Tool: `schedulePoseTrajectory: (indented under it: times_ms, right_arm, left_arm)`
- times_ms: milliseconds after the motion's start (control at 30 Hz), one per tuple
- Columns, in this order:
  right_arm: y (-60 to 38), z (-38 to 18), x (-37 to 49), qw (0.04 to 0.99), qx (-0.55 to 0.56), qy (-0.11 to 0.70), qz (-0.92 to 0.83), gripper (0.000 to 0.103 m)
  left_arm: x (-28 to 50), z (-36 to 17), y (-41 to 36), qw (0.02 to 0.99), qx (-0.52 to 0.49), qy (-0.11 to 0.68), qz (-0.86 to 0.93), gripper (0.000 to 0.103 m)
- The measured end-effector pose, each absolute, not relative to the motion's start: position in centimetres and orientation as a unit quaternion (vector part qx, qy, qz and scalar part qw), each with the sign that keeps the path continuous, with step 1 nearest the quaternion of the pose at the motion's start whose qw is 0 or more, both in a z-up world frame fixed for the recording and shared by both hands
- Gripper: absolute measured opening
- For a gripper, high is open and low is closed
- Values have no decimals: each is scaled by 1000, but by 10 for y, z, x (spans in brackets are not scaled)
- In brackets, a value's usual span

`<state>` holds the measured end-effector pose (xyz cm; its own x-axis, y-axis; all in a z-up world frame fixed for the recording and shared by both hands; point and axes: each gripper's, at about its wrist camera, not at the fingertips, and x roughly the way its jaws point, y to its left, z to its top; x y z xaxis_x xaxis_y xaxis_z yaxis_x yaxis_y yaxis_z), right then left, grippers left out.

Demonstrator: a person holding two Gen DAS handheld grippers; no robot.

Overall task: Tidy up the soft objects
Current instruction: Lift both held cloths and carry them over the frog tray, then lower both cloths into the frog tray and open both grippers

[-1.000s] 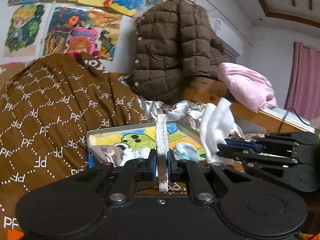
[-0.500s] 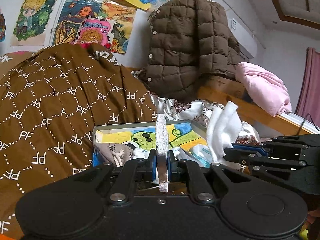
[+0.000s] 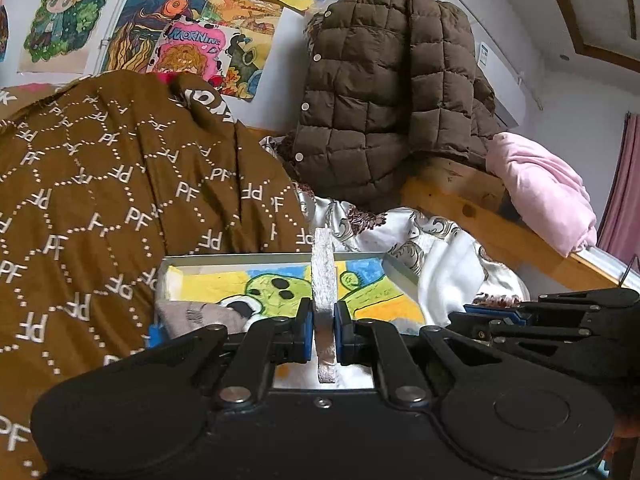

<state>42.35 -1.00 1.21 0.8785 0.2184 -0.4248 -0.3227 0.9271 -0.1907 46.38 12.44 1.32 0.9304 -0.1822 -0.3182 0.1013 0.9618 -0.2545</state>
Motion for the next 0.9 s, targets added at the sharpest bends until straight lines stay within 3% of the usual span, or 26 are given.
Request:
schedulePoseTrajectory:
  times_ms: [600, 900]
  right_arm:
    - [-19, 1, 491, 947, -121, 267, 134, 3]
    - [1, -13, 513, 939, -150, 272, 144, 4]
  left_arm:
    - [534, -12, 120, 945, -224, 232, -61, 11]
    - [543, -18, 129, 934, -242, 259, -39, 17]
